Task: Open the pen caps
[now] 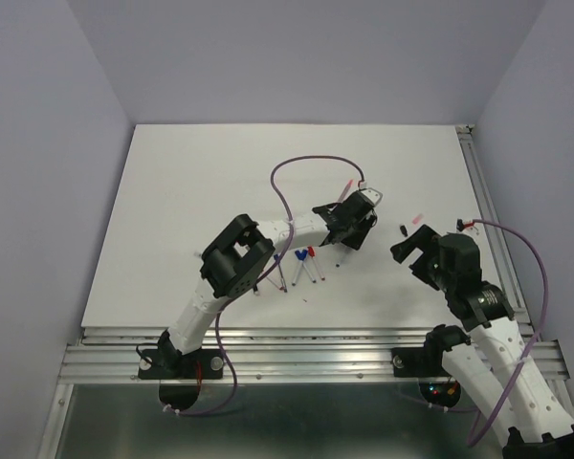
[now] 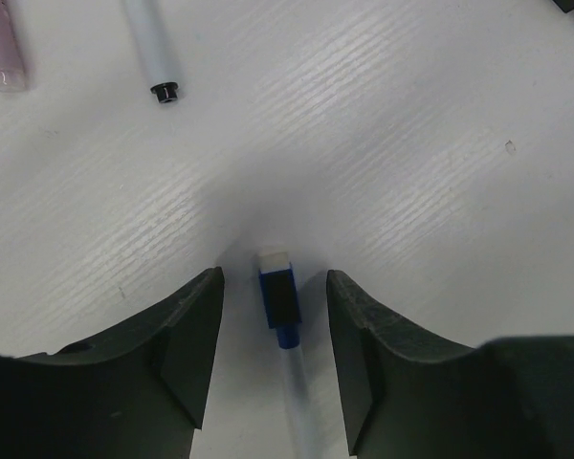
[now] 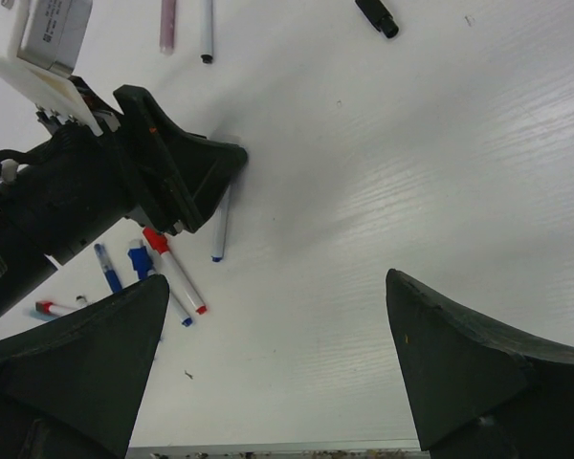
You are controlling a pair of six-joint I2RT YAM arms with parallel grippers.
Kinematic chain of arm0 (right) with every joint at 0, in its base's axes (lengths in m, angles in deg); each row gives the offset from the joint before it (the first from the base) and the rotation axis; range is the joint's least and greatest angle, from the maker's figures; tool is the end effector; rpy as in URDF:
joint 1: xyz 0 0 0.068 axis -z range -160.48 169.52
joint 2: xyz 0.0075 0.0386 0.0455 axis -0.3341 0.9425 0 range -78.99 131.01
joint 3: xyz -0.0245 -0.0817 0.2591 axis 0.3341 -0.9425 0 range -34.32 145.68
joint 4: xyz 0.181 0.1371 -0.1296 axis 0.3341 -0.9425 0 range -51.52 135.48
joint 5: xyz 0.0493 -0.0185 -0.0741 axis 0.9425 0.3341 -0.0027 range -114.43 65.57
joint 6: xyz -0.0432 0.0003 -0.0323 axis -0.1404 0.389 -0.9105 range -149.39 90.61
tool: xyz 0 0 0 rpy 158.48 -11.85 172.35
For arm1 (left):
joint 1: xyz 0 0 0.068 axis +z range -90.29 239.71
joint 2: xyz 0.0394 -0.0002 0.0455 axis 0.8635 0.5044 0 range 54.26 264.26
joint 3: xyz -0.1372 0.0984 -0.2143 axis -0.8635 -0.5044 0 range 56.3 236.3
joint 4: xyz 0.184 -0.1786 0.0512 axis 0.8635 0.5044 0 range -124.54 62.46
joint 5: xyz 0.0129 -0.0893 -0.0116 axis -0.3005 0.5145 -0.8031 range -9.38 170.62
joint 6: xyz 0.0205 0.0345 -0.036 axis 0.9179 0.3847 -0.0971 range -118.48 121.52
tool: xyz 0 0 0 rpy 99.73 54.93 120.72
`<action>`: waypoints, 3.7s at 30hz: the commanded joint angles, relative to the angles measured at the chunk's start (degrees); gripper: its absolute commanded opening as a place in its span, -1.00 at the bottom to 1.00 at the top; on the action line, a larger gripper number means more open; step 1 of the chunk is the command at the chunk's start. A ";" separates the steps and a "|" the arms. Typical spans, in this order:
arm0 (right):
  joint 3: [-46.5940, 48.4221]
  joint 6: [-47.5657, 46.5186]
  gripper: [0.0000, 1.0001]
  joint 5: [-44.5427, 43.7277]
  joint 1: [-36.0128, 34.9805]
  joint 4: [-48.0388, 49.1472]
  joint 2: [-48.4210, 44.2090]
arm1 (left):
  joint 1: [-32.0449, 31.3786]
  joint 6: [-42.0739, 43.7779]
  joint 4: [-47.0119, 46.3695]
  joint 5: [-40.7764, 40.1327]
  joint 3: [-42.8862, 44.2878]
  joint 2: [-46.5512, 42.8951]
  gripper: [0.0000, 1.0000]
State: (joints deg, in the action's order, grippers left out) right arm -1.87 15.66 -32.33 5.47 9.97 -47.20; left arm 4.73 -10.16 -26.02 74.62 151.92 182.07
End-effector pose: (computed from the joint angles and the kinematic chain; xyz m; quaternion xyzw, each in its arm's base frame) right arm 0.1269 0.0266 0.2529 0.2671 0.8436 0.1746 0.4318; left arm 0.2923 -0.4108 0.1709 0.3146 0.8517 -0.1891 0.3741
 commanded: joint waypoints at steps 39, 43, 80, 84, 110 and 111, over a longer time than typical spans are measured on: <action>-2.93 -0.94 1.00 29.80 -17.23 44.03 19.34 | -0.48 -47.03 -6.93 -18.17 -34.09 -41.59 -1.00; 0.33 -1.11 1.00 26.98 -20.49 46.66 28.48 | -0.57 -47.82 -7.02 -17.99 -35.23 -42.82 -1.00; -13.02 12.07 -0.99 31.12 -34.38 56.96 20.43 | 15.42 -39.74 -16.86 -20.73 -21.53 -24.47 -1.00; -14.52 11.55 -0.99 24.02 -34.56 50.73 14.97 | 16.49 -37.37 -17.39 -20.89 -18.54 -22.17 -1.00; 23.43 -8.23 -0.99 -8.35 -8.11 35.77 63.37 | 8.93 -27.87 -28.02 -8.50 -53.51 -55.47 -1.00; 25.10 -8.49 -0.99 -8.71 -7.76 34.12 67.40 | 8.93 -27.69 -27.85 -8.85 -53.95 -56.61 -1.00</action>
State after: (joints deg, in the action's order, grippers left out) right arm 13.95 10.40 -38.19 -3.14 43.76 14.06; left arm 14.24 -40.15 -51.60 66.45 100.20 128.50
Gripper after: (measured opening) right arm 0.145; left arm 0.265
